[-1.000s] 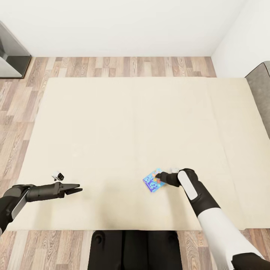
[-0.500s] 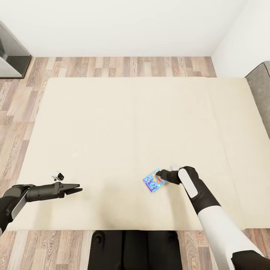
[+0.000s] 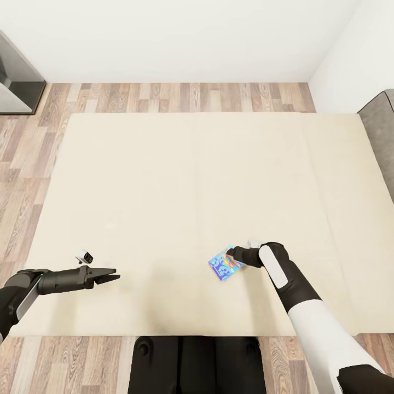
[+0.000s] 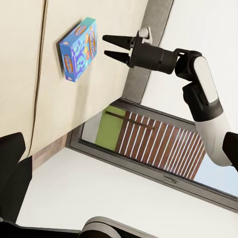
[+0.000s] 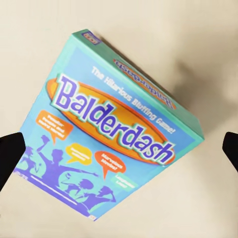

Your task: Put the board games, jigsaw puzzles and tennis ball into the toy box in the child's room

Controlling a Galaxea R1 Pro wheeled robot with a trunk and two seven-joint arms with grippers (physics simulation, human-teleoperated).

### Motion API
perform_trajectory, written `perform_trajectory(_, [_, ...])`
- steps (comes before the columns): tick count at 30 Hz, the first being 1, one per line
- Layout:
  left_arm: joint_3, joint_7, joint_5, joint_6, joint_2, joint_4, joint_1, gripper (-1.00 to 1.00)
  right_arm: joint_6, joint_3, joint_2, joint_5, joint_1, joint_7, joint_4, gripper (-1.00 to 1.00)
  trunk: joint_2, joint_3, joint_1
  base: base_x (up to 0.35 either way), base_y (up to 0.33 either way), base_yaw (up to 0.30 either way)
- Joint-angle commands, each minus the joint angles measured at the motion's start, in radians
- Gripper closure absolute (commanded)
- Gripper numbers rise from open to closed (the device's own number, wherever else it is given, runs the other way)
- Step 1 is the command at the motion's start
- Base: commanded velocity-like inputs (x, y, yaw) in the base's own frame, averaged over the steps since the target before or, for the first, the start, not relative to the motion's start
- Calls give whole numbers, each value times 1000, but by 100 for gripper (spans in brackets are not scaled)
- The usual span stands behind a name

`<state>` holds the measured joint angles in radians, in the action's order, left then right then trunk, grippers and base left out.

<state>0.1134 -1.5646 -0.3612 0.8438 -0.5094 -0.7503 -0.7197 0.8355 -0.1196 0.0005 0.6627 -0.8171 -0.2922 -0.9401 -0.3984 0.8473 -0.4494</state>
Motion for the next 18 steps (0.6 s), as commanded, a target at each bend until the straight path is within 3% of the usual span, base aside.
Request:
perform_trajectory(1, [5, -3, -4, 11, -1, 0, -1, -100, 1, -2, 0, 9, 0, -8, -1, -100, -2, 1, -1, 0, 0, 0])
perform_trajectory(5, [5, -3, -4, 11, -1, 0, -1, -100, -18, -10, 0, 8, 0, -2, -2, -100, -2, 1, -1, 0, 0, 0])
perform_trajectory(12, [2, -2, -4, 11, -2, 4, -1, -100, -62, -100, -3, -7, -25, 8, -1, -100, -2, 1, -1, 0, 0, 0])
perform_trajectory(18, [2, -2, -4, 11, -2, 5, -1, -100, -67, -127, -4, -14, -39, 45, -1, -100, -2, 1, -1, 0, 0, 0])
